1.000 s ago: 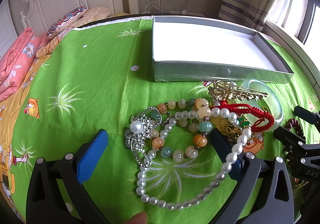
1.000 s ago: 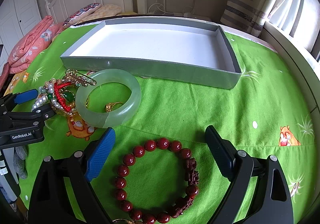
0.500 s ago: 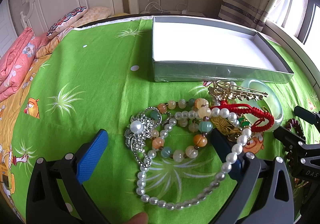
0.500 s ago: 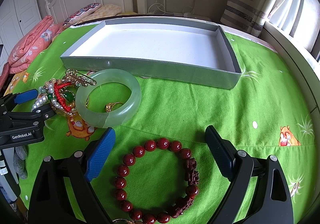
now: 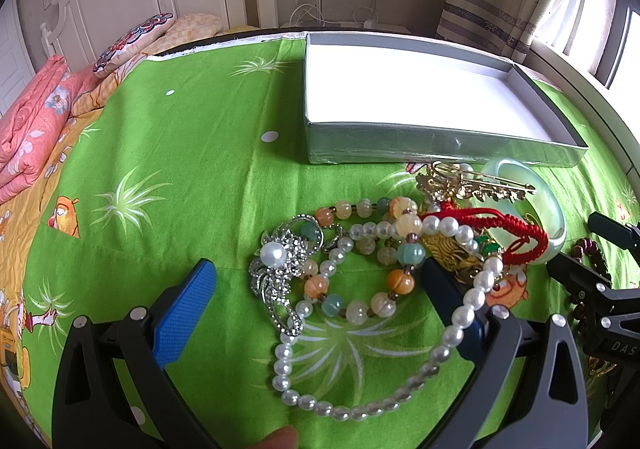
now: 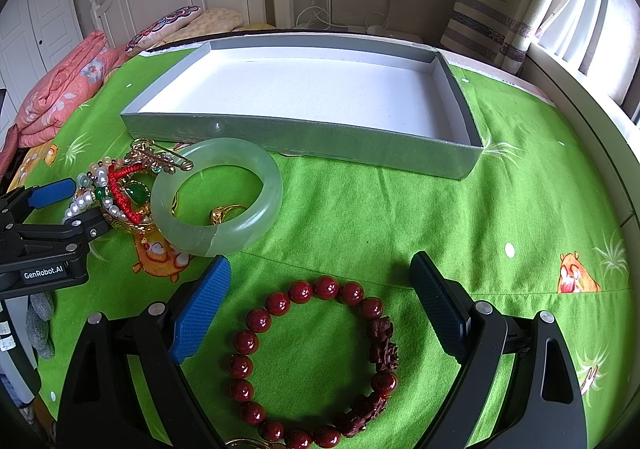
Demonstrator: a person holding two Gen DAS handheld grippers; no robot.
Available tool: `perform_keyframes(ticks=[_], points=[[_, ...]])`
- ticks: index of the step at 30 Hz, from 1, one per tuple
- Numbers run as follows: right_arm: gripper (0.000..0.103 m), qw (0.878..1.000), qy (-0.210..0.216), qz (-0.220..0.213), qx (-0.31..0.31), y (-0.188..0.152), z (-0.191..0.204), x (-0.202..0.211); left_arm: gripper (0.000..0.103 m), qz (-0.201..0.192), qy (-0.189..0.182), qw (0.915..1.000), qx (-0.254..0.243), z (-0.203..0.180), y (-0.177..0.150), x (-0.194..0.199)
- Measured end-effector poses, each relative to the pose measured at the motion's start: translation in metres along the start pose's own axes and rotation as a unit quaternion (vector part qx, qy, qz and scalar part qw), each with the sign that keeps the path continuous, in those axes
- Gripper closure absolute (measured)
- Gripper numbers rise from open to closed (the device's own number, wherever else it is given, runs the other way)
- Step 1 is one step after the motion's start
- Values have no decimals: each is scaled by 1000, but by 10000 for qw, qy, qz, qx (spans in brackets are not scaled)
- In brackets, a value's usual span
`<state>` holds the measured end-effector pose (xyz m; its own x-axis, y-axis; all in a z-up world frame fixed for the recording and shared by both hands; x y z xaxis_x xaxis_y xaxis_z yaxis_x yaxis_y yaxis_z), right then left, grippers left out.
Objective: Organize jewelry
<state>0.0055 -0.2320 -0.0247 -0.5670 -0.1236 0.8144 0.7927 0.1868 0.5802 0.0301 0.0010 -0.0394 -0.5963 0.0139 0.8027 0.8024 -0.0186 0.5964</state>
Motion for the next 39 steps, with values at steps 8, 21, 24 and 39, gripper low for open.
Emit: perform_keyframes(ticks=[8, 21, 24, 39], points=[[16, 10000, -4, -3, 5, 0, 0, 0, 2, 1, 10, 10000, 10, 0, 0, 0], [5, 9953, 879, -394, -89, -1, -20, 30, 2, 186, -238, 9991, -287, 4, -22, 20], [5, 9911, 1095, -714, -264, -6, -35, 52, 2, 80, -454, 9988, -167, 20, -38, 35], [8, 9905, 655, -743, 957, -11, 14, 70, 16, -857, -855, 9925, 146, 94, -63, 109]])
Point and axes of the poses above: each gripper's, at about its wrist camera, not at the fingertips, and x roughly against the way its jaws point, z to its left, y to its top, the point moved 5 cm from there along -x, roughly the way its jaws point, and after that the axes turned 1 degree about -y, right-handed, at the moved point
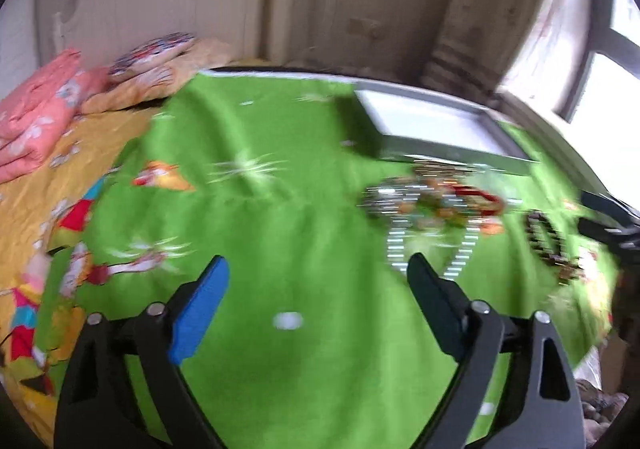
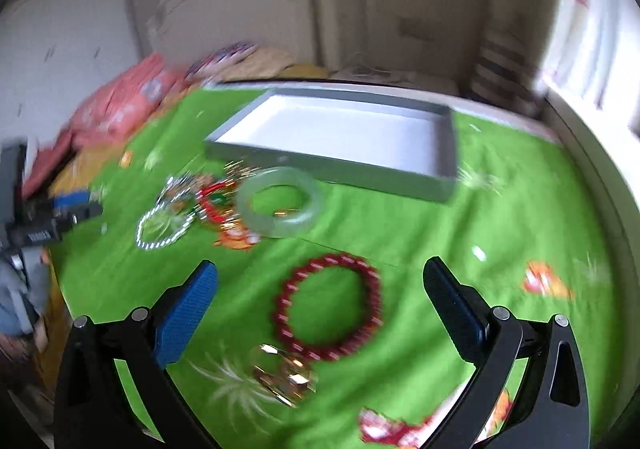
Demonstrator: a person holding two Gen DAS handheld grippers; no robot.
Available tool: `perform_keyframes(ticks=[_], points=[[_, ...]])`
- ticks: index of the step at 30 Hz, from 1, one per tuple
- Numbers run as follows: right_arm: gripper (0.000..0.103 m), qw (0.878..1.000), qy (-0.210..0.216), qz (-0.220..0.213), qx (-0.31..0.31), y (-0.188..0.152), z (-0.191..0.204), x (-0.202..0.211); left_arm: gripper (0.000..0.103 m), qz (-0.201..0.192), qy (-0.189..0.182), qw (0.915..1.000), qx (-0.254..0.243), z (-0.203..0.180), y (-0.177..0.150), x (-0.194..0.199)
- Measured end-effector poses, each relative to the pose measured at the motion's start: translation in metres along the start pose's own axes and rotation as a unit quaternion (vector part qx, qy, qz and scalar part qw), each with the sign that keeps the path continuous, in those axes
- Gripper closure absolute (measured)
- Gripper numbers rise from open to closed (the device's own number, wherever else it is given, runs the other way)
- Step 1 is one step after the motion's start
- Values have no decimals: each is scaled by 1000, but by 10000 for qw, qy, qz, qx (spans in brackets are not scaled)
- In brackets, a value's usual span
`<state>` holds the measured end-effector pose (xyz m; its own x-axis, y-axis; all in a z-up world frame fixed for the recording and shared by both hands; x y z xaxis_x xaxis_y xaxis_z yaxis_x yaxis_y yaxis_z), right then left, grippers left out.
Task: Organize jewelry
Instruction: 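Reach the right tool to the pale green jade bangle and grasp its rim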
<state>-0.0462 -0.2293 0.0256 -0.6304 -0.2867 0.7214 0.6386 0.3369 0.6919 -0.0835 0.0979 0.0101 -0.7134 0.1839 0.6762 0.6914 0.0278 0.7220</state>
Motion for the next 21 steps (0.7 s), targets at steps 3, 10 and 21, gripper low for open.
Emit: perform_keyframes(ticks=[3, 10, 21], points=[[25, 9967, -152, 186, 770, 14, 24, -20, 17, -46, -472, 9980, -413, -35, 0, 3], [47, 9795, 3, 855, 1826, 26, 49, -68, 54, 304, -1320, 9860, -974, -88, -10, -17], [87, 9858, 377, 725, 1467, 30, 44, -75, 75, 447, -1730, 9794, -938, -107, -12, -24]])
Point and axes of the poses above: each gripper's, at about its wrist camera, not at the fingertips, and x roughly against the way its jaws point, z to its left, y to its top, the point moved 5 cm from there along -x, roughly the way its jaws point, and after that the axes turned 1 degree about -y, right-handed, at the moved point
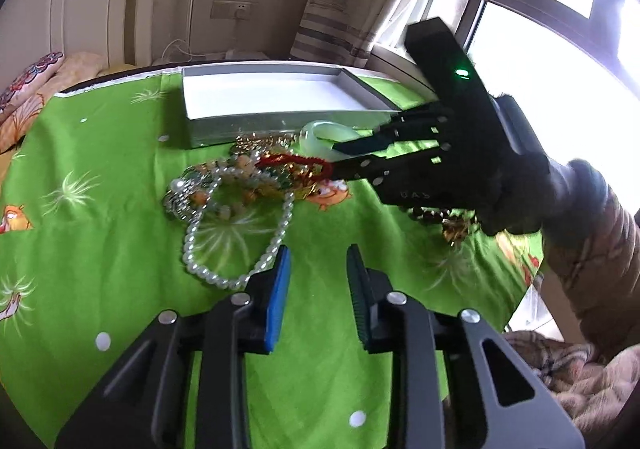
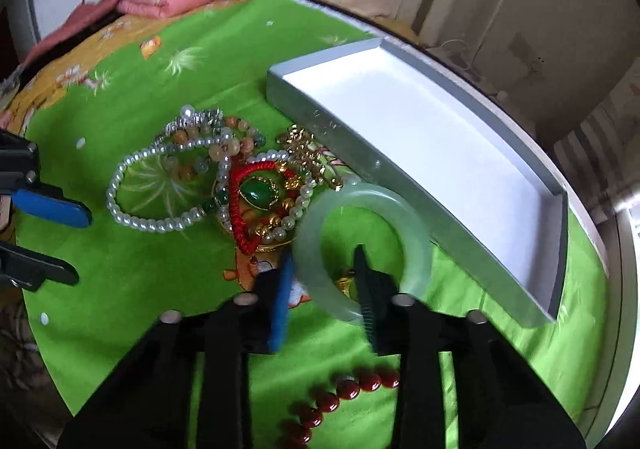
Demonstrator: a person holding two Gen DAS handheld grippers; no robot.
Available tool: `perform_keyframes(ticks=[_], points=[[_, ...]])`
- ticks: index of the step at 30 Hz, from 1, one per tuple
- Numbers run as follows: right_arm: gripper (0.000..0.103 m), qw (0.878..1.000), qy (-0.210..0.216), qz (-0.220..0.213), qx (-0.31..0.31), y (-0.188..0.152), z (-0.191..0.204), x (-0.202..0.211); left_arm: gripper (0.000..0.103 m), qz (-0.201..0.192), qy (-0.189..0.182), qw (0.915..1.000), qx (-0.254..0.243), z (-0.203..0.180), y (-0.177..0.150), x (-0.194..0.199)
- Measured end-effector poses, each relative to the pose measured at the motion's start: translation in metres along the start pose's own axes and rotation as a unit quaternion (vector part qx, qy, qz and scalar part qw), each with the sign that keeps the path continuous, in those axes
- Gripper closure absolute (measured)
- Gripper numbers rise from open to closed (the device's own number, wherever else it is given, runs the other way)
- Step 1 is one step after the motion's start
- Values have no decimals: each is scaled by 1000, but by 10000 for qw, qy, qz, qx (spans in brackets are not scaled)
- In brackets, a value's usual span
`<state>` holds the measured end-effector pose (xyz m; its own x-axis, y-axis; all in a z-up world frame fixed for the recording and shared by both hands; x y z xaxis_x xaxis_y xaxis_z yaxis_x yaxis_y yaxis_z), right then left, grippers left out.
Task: Organize jewelry
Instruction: 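Reach the right tool to the pale green jade bangle and grasp its rim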
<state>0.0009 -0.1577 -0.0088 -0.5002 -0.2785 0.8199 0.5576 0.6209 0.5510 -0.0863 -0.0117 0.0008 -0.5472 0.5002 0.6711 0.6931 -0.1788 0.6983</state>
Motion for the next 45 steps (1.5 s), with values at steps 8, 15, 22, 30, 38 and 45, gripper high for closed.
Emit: perform_keyframes(ticks=[8, 15, 22, 30, 38, 45], points=[[99, 9895, 287, -1000, -1007, -21, -23, 62, 75, 96, -60, 9986, 509, -7, 27, -40], [36, 9846, 54, -1075, -1377, -28, -45, 65, 74, 67, 444, 9948, 919, 6, 49, -67], [22, 9850, -33, -1176, -1264, -39, -38, 70, 74, 63, 507, 9915, 1200, 12, 66, -89], [36, 9890, 24, -984, -1107, -48, -31, 65, 97, -409, -66, 9897, 1367, 11, 84, -65], [55, 9941, 477, -213, -948, -17, -18, 19, 97, -1134, -537, 9884, 852, -12, 129, 26], [70, 9955, 284, 558, -718, 13, -16, -13, 97, -1351, -380, 9855, 952, 2, 116, 50]])
Point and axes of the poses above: each gripper's, at about its wrist camera, not at the fingertips, and x roughly against the way its jaws point, z to its left, y to its top, the point moved 5 cm from there along -x, roughly the way its jaws point, and after that the axes turned 1 degree about -y, right-handed, at the moved point
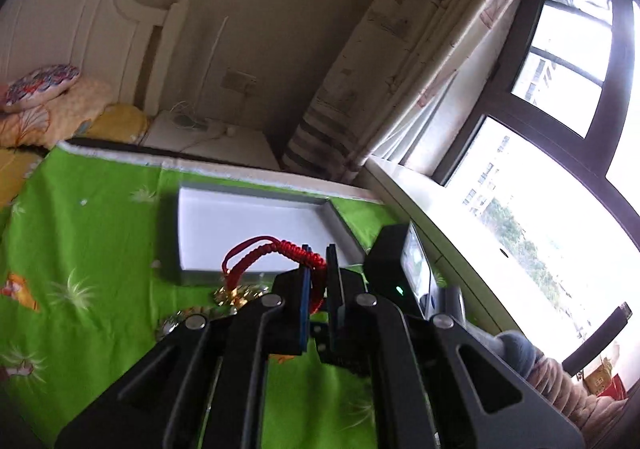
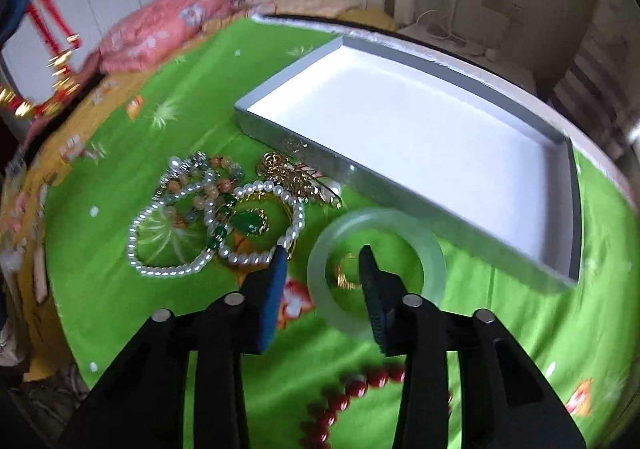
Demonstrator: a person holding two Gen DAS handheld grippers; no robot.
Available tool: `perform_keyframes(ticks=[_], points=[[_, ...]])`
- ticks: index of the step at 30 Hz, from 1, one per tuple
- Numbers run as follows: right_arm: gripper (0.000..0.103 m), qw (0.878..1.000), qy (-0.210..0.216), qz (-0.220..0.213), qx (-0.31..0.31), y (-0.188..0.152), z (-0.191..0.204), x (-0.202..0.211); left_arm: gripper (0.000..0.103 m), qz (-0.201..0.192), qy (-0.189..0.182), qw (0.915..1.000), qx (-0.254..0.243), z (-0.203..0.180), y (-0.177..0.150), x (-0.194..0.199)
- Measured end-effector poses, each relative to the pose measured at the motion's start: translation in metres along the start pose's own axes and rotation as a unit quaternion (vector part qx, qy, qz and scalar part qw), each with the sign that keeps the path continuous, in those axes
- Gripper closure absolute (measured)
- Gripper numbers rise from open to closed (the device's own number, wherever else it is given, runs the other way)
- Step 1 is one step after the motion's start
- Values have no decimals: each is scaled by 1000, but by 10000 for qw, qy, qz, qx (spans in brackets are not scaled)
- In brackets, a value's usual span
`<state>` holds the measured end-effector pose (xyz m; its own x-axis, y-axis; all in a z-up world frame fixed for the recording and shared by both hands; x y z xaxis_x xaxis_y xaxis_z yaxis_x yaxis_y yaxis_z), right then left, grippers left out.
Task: Organize jewelry
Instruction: 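Reach the right tool to the pale green jade bangle and grasp its rim, then grasp the red cord bracelet with the left tool while the right tool lifts the bangle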
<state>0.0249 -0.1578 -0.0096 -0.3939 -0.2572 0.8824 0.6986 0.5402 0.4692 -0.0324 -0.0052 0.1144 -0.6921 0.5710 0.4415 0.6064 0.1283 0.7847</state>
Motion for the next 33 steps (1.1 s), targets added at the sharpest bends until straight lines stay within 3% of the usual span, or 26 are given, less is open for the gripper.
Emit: perform_keyframes(ticks=[2, 7, 12, 16, 19, 21, 22, 24, 27, 28, 33], points=[[71, 9991, -258, 314, 103, 3, 0, -11, 97, 44, 4, 9999, 102, 9, -5, -1], [72, 9987, -327, 367, 147, 16, 2, -20, 97, 92, -71, 9998, 153, 21, -22, 3], [85, 9976, 465, 82, -513, 8, -14, -18, 96, 130, -90, 9997, 175, 28, -31, 4], [89, 9793, 1449, -337, -1373, -4, -33, -1, 96, 153, 23, 9997, 206, 38, -33, 4], [98, 9527, 2237, -835, -1882, -19, -44, 15, 96, 146, 53, 9995, 282, 40, -34, 2], [98, 9315, 2716, -1241, -2077, -28, -47, 30, 96, 179, 34, 9994, 304, 38, -35, -2], [98, 9289, 2742, -1324, -2107, -30, -47, 34, 96, 215, 21, 9993, 298, 36, -35, -5], [97, 9504, 2021, -1265, -1998, -34, -53, 32, 96, 304, 34, 9992, 269, 31, -36, -13], [91, 9635, 1636, -993, -1871, -24, -54, 24, 96, 400, 65, 9990, 201, 23, -38, -23], [89, 9730, 1280, -762, -1765, -21, -52, 21, 96, 408, 71, 9990, 189, 21, -38, -24], [88, 9849, 550, -418, -1588, -16, -56, 15, 96, 430, 84, 9988, 197, 17, -41, -26]])
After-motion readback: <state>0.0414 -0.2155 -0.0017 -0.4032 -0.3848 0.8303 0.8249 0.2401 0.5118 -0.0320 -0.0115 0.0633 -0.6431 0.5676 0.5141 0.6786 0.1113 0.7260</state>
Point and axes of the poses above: each gripper's, at about its wrist camera, not at the fingertips, and x roughly against the way its jaws point, z to its left, y to its top, the point moved 5 cm from there along -x, roughly the way its jaws point, and after that the axes turned 1 degree about -y, right-handed, at the moved point
